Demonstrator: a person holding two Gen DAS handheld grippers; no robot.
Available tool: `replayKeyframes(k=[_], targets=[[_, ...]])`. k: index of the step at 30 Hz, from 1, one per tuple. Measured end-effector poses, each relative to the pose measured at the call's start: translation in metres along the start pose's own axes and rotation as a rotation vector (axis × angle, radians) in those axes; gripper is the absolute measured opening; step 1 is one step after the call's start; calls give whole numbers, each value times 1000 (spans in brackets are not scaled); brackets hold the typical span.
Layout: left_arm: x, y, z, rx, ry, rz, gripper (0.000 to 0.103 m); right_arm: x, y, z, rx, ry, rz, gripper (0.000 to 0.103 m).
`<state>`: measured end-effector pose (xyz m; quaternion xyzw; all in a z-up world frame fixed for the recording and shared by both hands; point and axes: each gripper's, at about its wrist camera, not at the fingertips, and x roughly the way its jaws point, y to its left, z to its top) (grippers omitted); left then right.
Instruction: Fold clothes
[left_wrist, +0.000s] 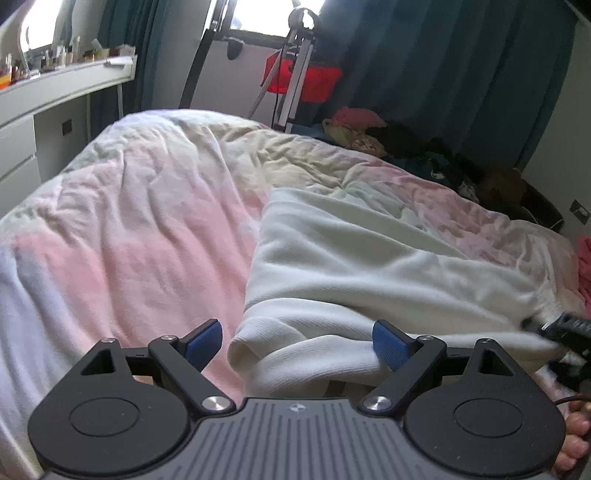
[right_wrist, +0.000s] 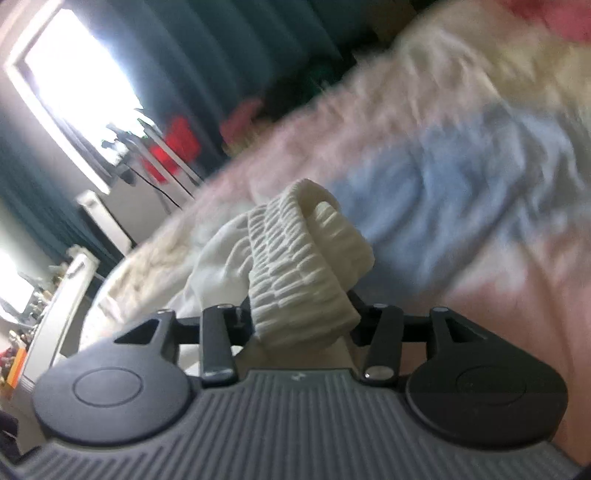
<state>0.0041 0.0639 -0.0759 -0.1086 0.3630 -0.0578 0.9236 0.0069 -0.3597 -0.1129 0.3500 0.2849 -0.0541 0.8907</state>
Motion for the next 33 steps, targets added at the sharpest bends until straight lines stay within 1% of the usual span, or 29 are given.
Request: replayKeyframes(k=[1,2,3,4,5,6,8,12,17,19,21,25,27,28,30,31,32,33], targets=[[2,2,1,-13,10,-7,93,6,-5,0,32,35,-7,56],[5,4,1,-26,20,-14,93,12,-11,0,65,70,-14,65],[7,6,2,-39,30,-21,93,16,-12,1,76,96,-2,69],[9,7,2,-51,37,-27,94,19,-13,2,84,122,13,76],[10,8,3,-60,40,-29,94,19,-11,0,73,118,27,83],[12,9,3,-69,42,-31,95,17,-9,-2,60,112,41,84],[15,11,5,-83,46,-34,95,20,-7,-6,46,118,34,84],[21,13,6,-105,54,-39,95,37,-10,-13,59,181,57,84],[29,11,6,-87,50,-16,95,45,0,-14,-1,184,81,85],[32,10,6,-89,51,-14,95,43,1,-12,-3,177,100,85],[34,11,6,-98,53,-22,95,36,1,-10,4,154,131,85],[41,14,8,-138,64,-63,96,27,3,-4,38,100,237,85],[46,16,9,-159,69,-78,97,28,-4,-2,79,104,292,85],[48,17,9,-169,72,-87,97,31,-7,-2,102,118,297,84],[53,20,10,-188,76,-109,96,41,-12,-5,114,167,236,84],[55,21,10,-196,80,-117,96,46,-12,-8,103,190,197,81],[59,21,11,-197,92,-119,96,50,-11,-10,84,200,169,80],[62,22,11,-198,103,-117,95,52,-8,-11,60,202,159,80]])
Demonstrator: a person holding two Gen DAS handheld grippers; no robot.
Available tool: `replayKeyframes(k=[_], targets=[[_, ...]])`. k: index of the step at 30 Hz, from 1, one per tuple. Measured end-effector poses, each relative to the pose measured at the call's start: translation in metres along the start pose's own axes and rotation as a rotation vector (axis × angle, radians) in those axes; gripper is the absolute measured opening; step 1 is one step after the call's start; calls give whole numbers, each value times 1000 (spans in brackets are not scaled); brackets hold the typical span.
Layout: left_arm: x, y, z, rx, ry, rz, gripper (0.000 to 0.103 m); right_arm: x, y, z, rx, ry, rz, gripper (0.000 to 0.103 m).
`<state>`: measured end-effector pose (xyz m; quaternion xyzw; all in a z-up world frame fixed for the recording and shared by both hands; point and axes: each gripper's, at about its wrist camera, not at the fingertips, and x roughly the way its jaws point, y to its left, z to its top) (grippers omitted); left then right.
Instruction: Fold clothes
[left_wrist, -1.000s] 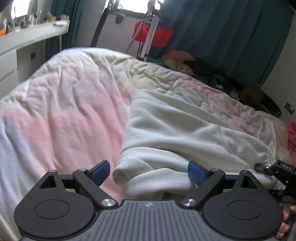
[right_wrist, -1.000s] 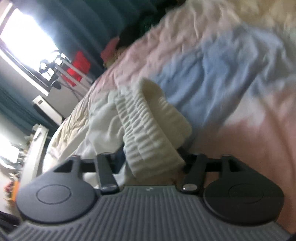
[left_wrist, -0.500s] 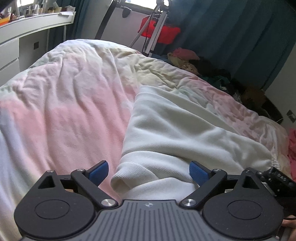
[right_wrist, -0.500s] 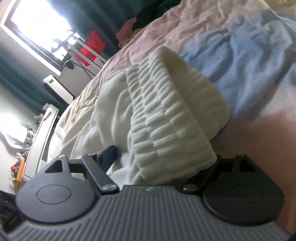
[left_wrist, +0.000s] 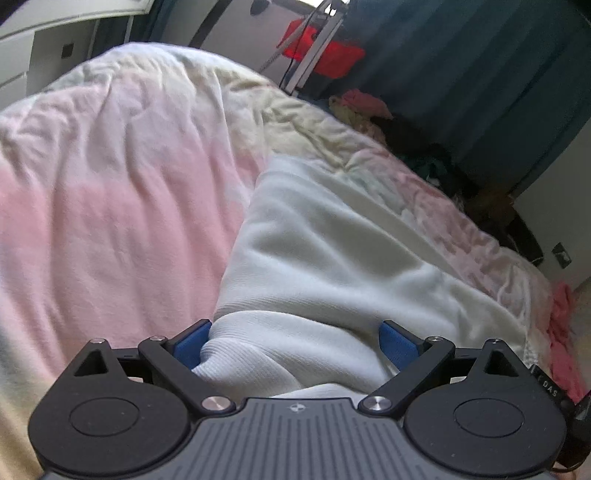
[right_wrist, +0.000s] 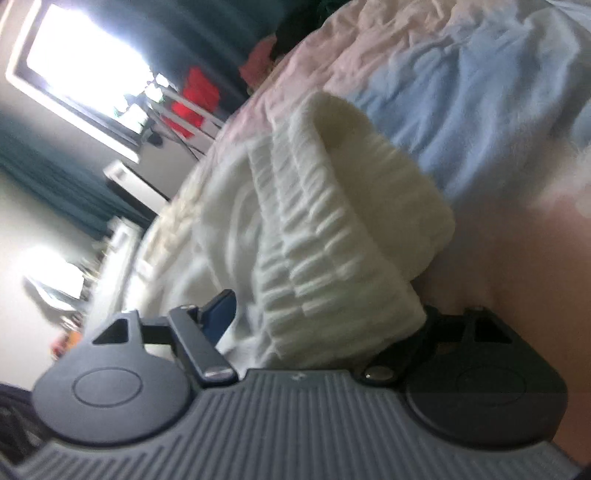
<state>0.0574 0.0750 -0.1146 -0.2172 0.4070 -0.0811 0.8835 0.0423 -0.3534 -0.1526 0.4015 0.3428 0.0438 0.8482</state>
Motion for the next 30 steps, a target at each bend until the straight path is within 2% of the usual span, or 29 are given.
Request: replayKeyframes(k=[3,4,5,8,10,16,20,24,30], targets=[[7,3,-1,-4,24,-4,92,1,9,-1,-48,-8,-17,75],[9,4,-2,-5,30,-6,89,-1,11,-1,-65,-17,-22,66],[10,4,-2,-9,33,-7,87,-4,14,-2,-81,-26,-23,52],[8,9,-3,-23,24,-3,75,-14,27,-4,-135,-61,-9,36],[4,14,-3,-58,13,-9,64,-20,36,-8,-183,-93,-18,33],[-10,23,3,-122,-12,-82,36,-42,51,-14,-199,-164,20,30],[-32,17,12,-139,-38,-151,30,-62,63,-16,-196,-214,58,30],[-53,9,26,-218,-46,-258,28,-88,69,-9,-137,-277,108,30],[-65,-48,65,-219,-79,-328,27,-127,85,22,-112,-412,168,30]])
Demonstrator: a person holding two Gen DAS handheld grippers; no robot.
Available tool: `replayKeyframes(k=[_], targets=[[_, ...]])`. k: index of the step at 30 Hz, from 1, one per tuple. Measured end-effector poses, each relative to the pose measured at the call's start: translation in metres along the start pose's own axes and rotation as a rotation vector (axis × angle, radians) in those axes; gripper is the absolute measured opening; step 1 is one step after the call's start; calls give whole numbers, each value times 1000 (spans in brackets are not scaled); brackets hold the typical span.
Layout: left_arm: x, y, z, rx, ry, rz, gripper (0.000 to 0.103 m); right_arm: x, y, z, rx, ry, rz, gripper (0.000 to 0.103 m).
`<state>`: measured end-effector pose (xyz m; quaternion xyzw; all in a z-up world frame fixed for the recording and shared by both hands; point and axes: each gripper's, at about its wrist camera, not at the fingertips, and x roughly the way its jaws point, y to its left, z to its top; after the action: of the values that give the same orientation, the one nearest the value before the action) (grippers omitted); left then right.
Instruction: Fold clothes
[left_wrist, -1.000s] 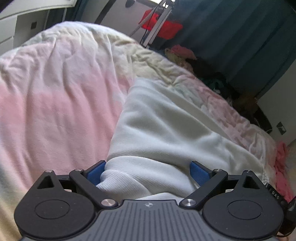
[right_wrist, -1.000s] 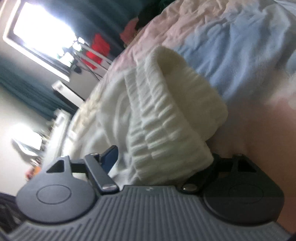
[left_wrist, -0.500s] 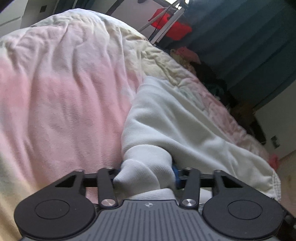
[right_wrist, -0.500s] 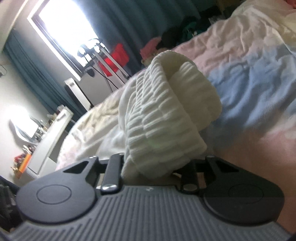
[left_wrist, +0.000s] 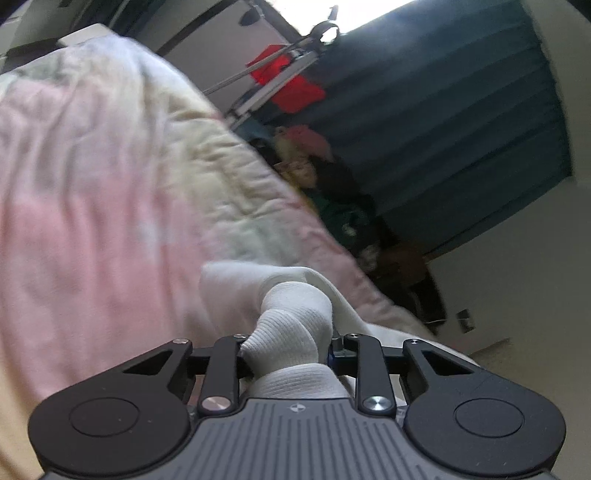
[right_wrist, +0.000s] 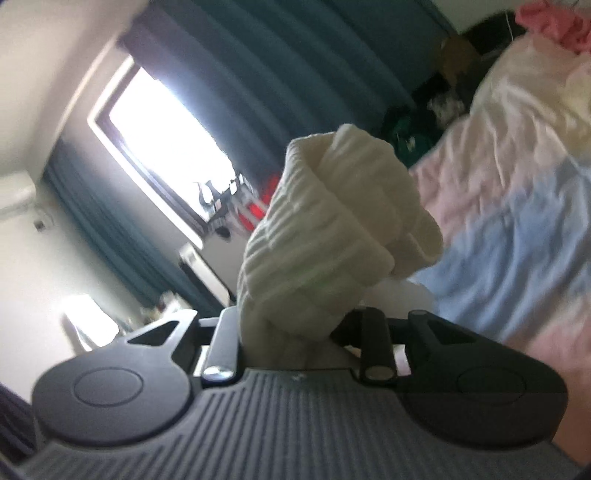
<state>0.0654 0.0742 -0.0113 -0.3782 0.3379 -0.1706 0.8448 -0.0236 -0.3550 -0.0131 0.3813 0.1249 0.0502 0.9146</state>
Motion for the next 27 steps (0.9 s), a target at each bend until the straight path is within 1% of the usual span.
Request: replayKeyframes(k=[2,4,6,8,11,13,15,17,19,21,24,26,27], targets=[[15,-31,11,30,-17,-28,27,1,-1,22,6,-46,11,30],[39,-65,22,80,-38,-55,27,7,-6,50,-1,-101,19,30],[71,-98,29,119,-60,-86,27,14,-10,78,-9,-158,27,30],[102,-130,36,158,-81,-118,27,26,-24,104,-4,-221,21,30],[161,-172,46,192,-118,-168,28,46,-46,140,1,-313,1,30],[208,-195,48,202,-119,-179,28,60,-63,158,-3,-371,-27,30],[257,-211,45,244,-111,-179,28,72,-86,174,-19,-425,-59,30],[304,-220,38,277,-94,-177,28,87,-111,183,-49,-448,-100,30],[351,-223,25,300,-61,-168,28,105,-139,183,-77,-461,-154,30],[387,-216,9,335,-20,-133,28,120,-170,178,-76,-456,-210,30],[433,-201,-17,400,48,-70,28,140,-209,164,15,-413,-302,30],[445,-186,-33,464,75,-51,28,142,-231,148,165,-388,-335,30],[448,-180,-38,493,86,-46,28,141,-237,133,196,-382,-363,30]])
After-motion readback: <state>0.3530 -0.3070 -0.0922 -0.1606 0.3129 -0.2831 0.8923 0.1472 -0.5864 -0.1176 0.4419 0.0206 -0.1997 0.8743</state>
